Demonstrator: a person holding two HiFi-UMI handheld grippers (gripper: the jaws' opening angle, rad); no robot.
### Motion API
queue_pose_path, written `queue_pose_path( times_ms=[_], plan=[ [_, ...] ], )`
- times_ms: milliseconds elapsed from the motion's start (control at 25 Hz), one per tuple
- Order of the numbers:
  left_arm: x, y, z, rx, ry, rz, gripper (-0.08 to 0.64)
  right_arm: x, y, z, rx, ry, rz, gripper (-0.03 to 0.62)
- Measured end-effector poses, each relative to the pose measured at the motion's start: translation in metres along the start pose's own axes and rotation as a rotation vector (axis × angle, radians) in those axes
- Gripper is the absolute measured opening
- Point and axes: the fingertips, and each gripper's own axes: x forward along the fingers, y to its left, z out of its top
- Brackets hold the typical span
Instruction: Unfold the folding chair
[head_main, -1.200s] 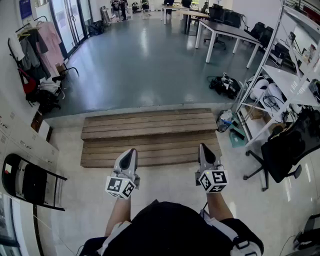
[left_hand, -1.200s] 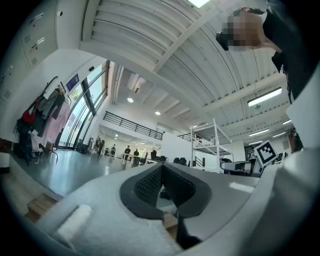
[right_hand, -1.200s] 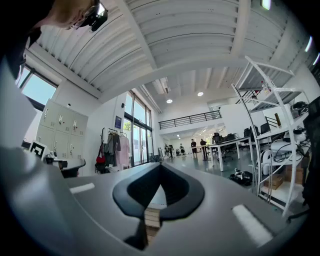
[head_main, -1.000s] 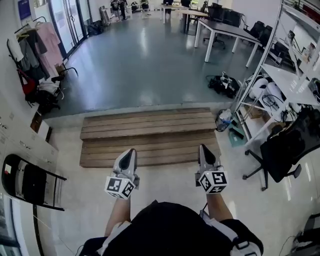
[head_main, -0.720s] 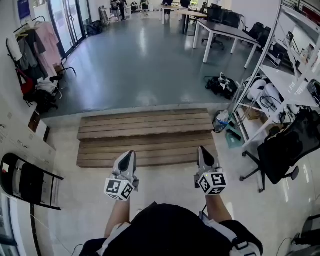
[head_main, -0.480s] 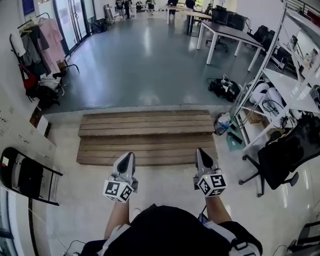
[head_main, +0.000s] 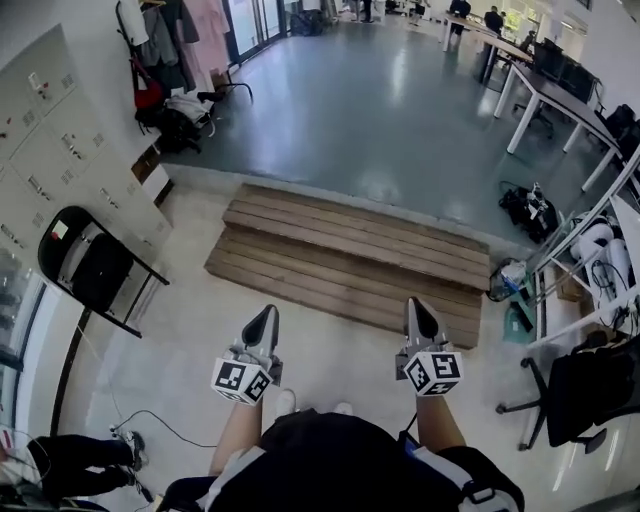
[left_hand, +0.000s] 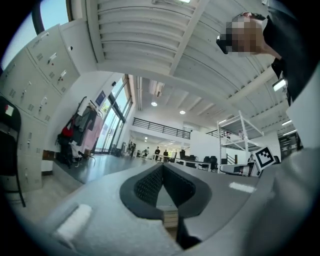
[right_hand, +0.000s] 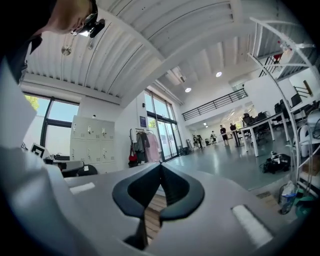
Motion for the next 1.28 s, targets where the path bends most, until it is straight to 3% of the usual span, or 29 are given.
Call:
queue_pose_path(
  times_ms=[400, 720, 1040, 1280],
  plan=[
    [-0.082, 0.082, 0.039, 0.027, -0.067, 0.250, 0.002, 0.072, 0.103, -0.013, 0.013, 0.059, 0.246, 0.005],
    [-0.119, 0.154, 0.069, 0.050, -0.132, 0.354, 0.002, 0.123, 0.181, 0.007, -0.022, 0.029, 0.339, 0.005],
    [-0.164, 0.230, 0.084, 0.069, -0.160, 0.447, 0.002, 0.178, 0.259, -0.009, -0.025, 0.038, 0.425, 0.005],
    [-0.212, 0.284, 0.109, 0.110, -0.179, 0.531, 0.002, 0.216, 0.343, -0.023, -0.010, 0.032, 0.524, 0.005]
  ],
)
